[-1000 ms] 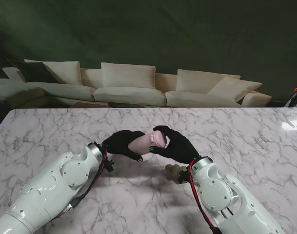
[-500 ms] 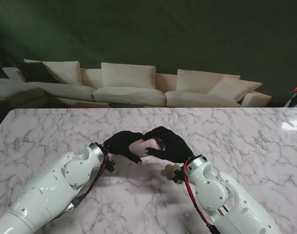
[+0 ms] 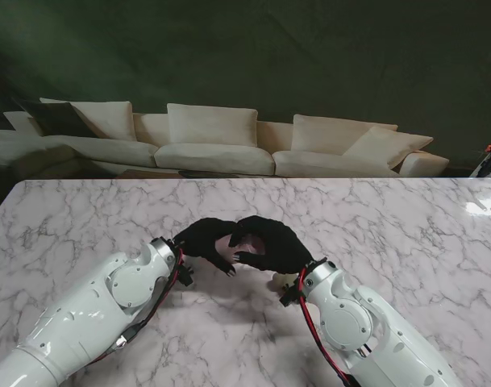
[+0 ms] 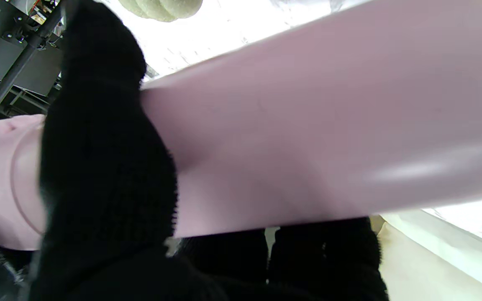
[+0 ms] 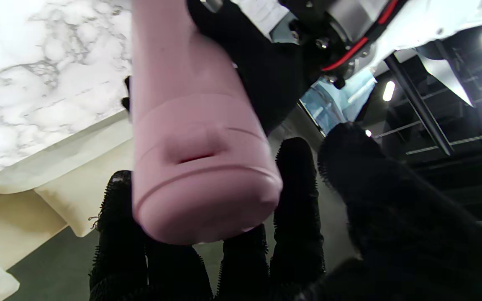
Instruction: Clean the thermos with cup brush
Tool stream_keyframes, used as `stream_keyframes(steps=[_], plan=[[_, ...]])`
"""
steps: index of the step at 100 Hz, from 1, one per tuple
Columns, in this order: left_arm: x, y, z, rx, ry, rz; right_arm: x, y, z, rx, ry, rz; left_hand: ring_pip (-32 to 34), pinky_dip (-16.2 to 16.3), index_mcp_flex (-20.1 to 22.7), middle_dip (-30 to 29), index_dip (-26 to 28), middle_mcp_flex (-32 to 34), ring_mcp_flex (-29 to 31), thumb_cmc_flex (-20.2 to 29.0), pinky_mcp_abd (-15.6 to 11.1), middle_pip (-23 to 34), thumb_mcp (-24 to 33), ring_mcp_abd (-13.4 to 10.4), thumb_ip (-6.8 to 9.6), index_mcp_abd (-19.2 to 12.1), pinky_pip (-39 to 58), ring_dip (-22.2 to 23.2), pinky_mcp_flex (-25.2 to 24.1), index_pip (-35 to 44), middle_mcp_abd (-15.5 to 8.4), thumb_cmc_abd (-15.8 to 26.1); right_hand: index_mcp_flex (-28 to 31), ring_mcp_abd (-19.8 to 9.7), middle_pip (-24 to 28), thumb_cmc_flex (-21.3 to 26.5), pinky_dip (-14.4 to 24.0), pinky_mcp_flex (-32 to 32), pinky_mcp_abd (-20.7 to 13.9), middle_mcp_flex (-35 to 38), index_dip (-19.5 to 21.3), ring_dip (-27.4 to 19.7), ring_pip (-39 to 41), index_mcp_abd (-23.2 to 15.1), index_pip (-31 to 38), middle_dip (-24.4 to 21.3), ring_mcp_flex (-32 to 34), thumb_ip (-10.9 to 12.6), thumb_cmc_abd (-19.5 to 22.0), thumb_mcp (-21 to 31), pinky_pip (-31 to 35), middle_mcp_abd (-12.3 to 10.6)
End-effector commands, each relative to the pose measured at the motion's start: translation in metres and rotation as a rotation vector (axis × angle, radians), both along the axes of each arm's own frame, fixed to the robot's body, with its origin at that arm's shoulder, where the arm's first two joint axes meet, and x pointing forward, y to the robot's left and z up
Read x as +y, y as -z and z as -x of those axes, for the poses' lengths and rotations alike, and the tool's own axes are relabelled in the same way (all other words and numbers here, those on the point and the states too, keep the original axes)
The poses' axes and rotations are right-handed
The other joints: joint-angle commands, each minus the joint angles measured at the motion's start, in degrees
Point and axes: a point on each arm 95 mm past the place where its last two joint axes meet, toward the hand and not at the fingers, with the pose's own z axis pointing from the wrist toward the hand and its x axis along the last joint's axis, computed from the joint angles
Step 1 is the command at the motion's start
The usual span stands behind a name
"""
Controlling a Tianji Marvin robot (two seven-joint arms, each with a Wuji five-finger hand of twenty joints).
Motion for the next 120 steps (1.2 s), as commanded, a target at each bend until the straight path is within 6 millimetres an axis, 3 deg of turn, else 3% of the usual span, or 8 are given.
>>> stream_keyframes(steps=[1,28,46,59,74,91,99,120], plan=[[-0.014,-0.016,-0.002,-0.028,0.022,0.049,0.011,0.004,0.01,0.001,-0.026,-0.054,10.0,2.8,5.1,0.8,1.1,1.9,4.8,14.5,-8.9,2.6,26.8,-5.0,0.18,-7.5,8.9,3.3,3.3,5.4,-4.5,28.1,0.2,-20.2,-0.6,-2.2,-2.5,-2.8,-0.9,3.0,-0.6,-3.6,-2.7,-3.4,-1.0,-1.2,0.5,0.5,1.5,-0.3,-3.3,-3.2],[-0.011,-0.021,0.006,-0.053,0.032,0.081,0.001,-0.011,0.011,-0.087,-0.022,-0.163,10.1,2.7,5.1,0.9,1.1,2.0,5.1,14.5,-9.1,2.8,26.8,-5.2,0.18,-7.5,9.1,3.4,3.6,5.7,-4.6,28.1,-2.4,-30.3,-8.0,-5.9,-8.5,-8.2,-4.6,-0.4,-2.6,-12.0,-11.2,-7.4,-6.5,-6.3,-7.5,1.3,2.9,0.6,-10.9,-9.3],[-0.009,-0.023,0.008,-0.061,0.029,0.092,-0.012,-0.021,0.011,-0.188,0.035,-0.193,10.2,2.6,5.0,0.9,1.0,2.0,5.0,14.5,-9.1,2.9,26.8,-5.2,0.2,-7.5,9.1,3.5,3.6,5.8,-4.6,28.1,-9.0,-28.1,-11.1,-11.0,-10.0,-9.9,-6.9,-6.3,0.0,-13.7,-12.3,-8.4,-14.7,-7.7,-11.6,5.6,4.9,0.1,-11.7,-10.1],[-0.009,-0.023,0.008,-0.068,0.029,0.095,-0.03,-0.029,0.012,-0.268,0.102,-0.153,10.1,2.6,5.0,0.9,1.0,1.9,5.0,14.5,-9.1,2.9,26.8,-5.2,0.21,-7.5,9.1,3.5,3.6,5.8,-4.6,28.2,-15.1,-20.9,-10.4,-14.8,-9.7,-10.8,-7.1,-13.2,1.2,-12.3,-10.5,-7.0,-17.6,-7.5,-13.9,5.5,3.5,-4.9,-11.3,-2.2],[-0.008,-0.025,0.008,-0.078,0.027,0.096,-0.052,-0.032,0.018,-0.221,0.191,0.001,10.1,2.6,4.9,0.9,0.9,1.8,5.0,14.5,-9.1,2.9,26.8,-5.3,0.22,-7.5,9.1,3.5,3.5,5.7,-4.6,28.3,-22.5,-13.3,-7.8,-21.3,-6.2,-3.8,-6.2,-18.8,1.4,-9.3,-7.7,7.7,-22.5,-7.4,-8.5,5.5,7.9,-13.5,-6.4,9.6],[-0.007,-0.027,0.006,-0.074,0.022,0.091,-0.062,-0.023,0.021,-0.108,0.238,0.158,9.9,2.5,4.7,0.7,0.8,1.5,4.8,14.5,-9.2,2.7,26.6,-5.4,0.24,-7.5,9.0,3.4,3.4,5.5,-4.5,28.6,-25.8,-10.8,-5.9,-24.3,-0.7,9.8,-6.7,-18.7,0.9,-0.5,4.8,13.0,-27.4,-6.9,2.5,5.5,8.3,-16.2,8.6,11.2],[-0.008,-0.027,0.005,-0.074,0.024,0.09,-0.06,-0.02,0.021,-0.056,0.251,0.186,9.9,2.5,4.6,0.6,0.7,1.5,4.8,14.5,-9.2,2.8,26.5,-5.4,0.25,-7.4,9.0,3.4,3.4,5.4,-4.6,28.6,-26.4,-10.7,-2.5,-25.0,1.4,14.9,-2.7,-17.3,2.0,3.9,11.6,12.8,-27.6,-5.5,6.4,5.5,7.9,-15.7,14.5,11.2],[-0.012,-0.029,0.005,-0.067,0.031,0.093,-0.043,-0.015,0.018,-0.02,0.23,0.208,9.8,2.4,4.6,0.4,0.6,1.5,4.9,14.5,-9.4,2.8,26.5,-5.5,0.34,-7.3,9.0,3.4,3.5,5.3,-4.5,28.6,-23.7,-13.4,4.0,-21.1,6.6,22.0,-4.2,-17.4,9.1,13.8,29.1,2.9,-25.1,-0.5,8.6,5.9,9.6,-17.6,28.3,10.9]])
